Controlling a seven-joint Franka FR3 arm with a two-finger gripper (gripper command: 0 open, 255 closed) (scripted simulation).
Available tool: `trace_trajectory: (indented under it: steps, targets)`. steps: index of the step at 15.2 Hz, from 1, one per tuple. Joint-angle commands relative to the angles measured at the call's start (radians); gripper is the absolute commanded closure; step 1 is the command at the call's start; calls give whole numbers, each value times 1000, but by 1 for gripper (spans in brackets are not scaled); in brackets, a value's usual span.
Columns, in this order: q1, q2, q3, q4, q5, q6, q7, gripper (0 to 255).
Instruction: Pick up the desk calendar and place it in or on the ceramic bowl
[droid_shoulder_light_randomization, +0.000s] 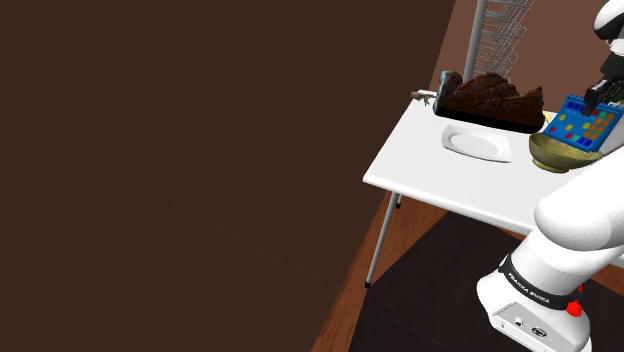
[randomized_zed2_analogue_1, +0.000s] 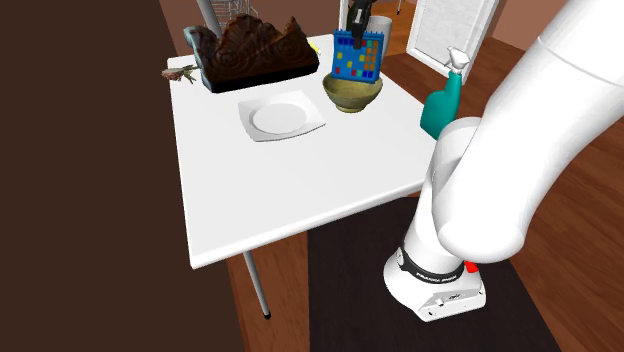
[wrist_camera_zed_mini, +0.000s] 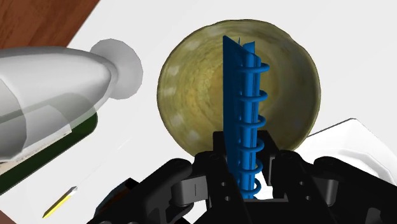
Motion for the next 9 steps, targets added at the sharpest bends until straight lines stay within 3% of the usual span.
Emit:
trace_trajectory:
  steps: [1,6,7,9]
  targets:
    - [0,1,-1,-1,1,3,0,255]
    - [0,1,-1,-1,1,3,0,255]
    - [0,1,-1,-1,1,3,0,0]
    - [0,1,-1,-1,1,3,0,0]
